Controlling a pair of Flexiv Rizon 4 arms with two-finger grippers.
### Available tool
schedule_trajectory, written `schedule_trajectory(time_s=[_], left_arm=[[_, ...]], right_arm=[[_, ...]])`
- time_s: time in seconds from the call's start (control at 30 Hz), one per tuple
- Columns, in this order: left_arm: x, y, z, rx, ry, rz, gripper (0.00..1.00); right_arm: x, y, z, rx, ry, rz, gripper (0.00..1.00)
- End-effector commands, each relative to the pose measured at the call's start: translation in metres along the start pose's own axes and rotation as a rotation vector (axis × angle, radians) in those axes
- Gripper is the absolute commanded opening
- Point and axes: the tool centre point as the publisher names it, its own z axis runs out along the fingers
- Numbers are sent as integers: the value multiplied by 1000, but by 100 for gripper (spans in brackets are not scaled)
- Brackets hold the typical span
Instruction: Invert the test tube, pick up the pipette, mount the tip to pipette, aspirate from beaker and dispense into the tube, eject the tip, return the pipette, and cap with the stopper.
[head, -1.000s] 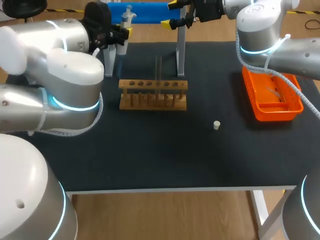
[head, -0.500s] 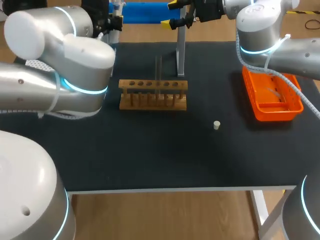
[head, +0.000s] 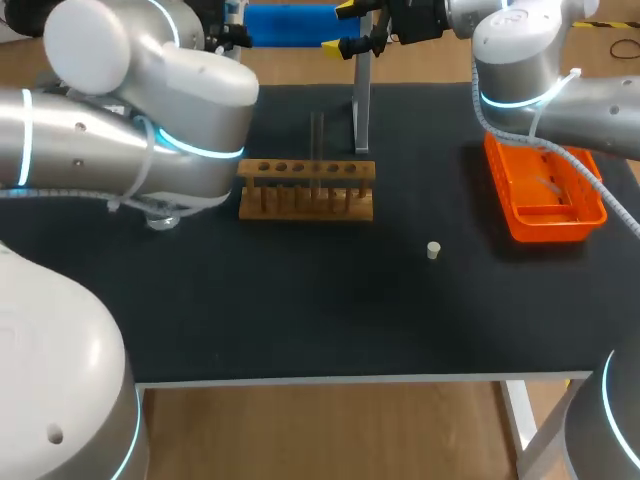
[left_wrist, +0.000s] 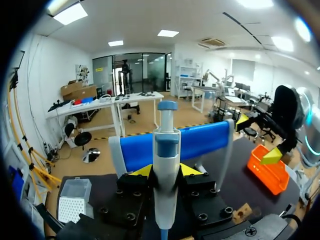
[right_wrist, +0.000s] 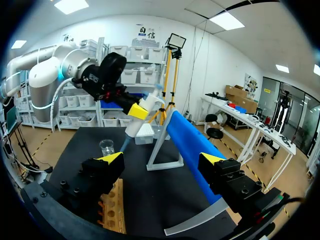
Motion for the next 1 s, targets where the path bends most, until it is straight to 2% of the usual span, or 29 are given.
schedule_trajectory(time_s=[0.03, 0.53, 1.0], left_arm=[[-1, -8, 19, -21, -49, -5, 0], [-16, -12, 37, -66, -115, -14, 0], [-20, -19, 50, -94, -141, -3, 0]], right_arm=[[-1, 1, -1, 5, 5, 0, 100], [-1, 1, -1, 5, 5, 0, 100], [-1, 1, -1, 5, 5, 0, 100]])
